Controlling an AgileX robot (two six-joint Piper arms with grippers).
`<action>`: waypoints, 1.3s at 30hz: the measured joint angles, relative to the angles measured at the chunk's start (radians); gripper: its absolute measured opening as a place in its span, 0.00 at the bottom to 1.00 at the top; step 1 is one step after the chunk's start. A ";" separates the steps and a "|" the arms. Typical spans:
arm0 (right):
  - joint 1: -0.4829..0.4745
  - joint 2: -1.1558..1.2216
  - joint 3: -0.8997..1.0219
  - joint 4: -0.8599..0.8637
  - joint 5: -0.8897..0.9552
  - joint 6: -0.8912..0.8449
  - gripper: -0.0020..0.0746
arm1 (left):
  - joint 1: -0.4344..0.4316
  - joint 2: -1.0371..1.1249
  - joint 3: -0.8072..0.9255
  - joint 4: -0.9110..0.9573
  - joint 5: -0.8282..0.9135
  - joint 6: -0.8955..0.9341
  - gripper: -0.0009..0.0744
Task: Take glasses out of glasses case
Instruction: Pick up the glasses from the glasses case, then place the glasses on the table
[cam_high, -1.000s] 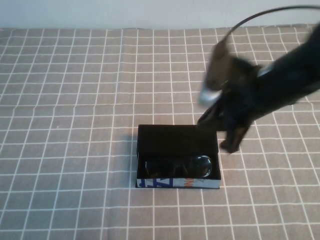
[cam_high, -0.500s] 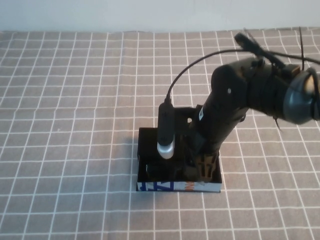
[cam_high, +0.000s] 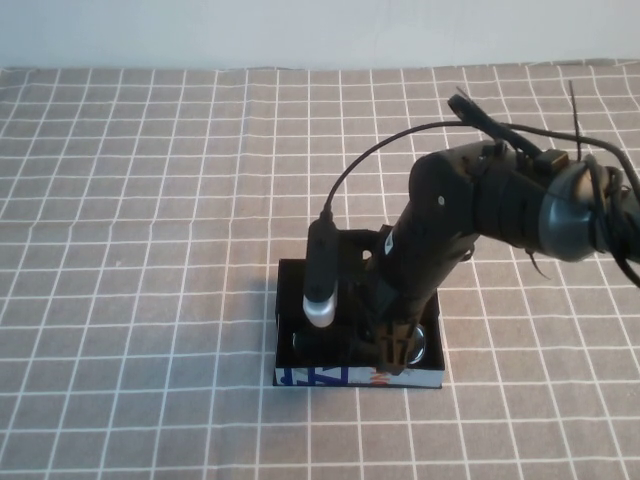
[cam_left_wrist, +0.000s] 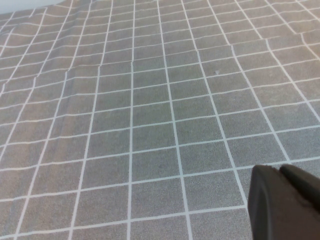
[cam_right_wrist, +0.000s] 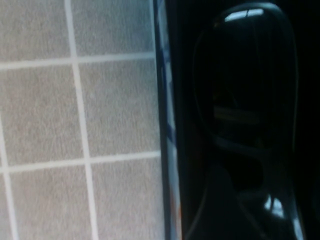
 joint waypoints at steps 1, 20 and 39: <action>0.002 0.002 -0.002 0.002 -0.005 -0.003 0.48 | 0.000 0.000 0.000 0.000 0.000 0.000 0.01; 0.011 0.039 -0.103 0.009 0.071 0.095 0.08 | 0.000 0.000 0.000 0.000 0.000 0.000 0.01; -0.053 -0.269 -0.184 -0.135 0.358 0.925 0.08 | 0.000 0.000 0.000 0.000 0.000 0.000 0.01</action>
